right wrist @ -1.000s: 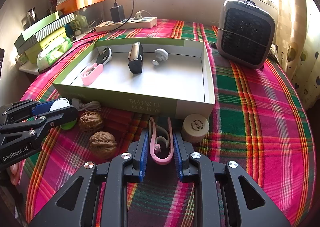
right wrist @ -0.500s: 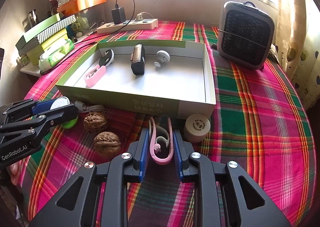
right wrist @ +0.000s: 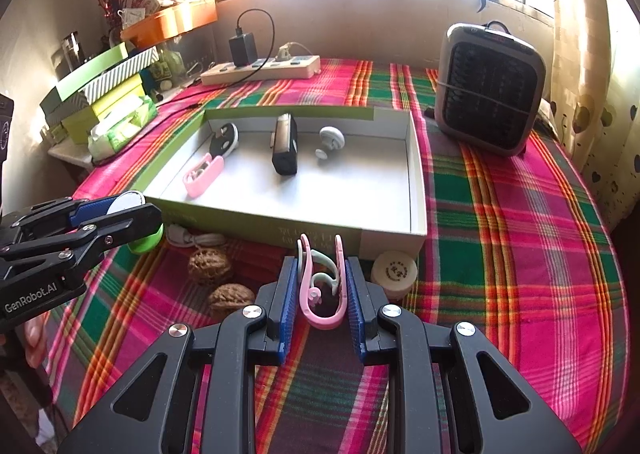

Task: Organize objects
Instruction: 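Carry the tape roll into the white box with the left tool while the right tool carries the hook there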

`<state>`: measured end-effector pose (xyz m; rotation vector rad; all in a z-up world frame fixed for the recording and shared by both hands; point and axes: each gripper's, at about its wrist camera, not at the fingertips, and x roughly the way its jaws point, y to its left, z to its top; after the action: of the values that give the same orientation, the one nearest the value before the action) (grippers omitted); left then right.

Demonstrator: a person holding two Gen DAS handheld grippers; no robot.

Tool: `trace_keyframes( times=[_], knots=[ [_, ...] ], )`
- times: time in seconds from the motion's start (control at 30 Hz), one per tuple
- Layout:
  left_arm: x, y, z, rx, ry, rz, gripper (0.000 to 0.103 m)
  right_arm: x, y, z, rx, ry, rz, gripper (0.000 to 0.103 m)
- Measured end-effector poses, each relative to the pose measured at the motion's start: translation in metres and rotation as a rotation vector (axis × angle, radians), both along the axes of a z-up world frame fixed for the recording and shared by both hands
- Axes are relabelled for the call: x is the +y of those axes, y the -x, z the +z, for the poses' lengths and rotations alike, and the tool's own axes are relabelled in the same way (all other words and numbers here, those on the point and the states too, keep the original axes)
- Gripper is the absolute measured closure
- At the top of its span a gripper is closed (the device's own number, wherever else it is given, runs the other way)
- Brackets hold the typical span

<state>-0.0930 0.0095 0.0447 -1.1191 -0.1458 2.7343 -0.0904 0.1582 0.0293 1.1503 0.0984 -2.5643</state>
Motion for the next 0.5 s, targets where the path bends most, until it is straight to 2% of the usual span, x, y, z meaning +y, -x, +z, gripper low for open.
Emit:
trace_keyframes(
  times=[0.5],
  knots=[
    [-0.001,0.025,0.012,0.007,0.002,-0.007,0.072,0.003,0.022,0.019,0.028,0.000,-0.013,0.078]
  ],
)
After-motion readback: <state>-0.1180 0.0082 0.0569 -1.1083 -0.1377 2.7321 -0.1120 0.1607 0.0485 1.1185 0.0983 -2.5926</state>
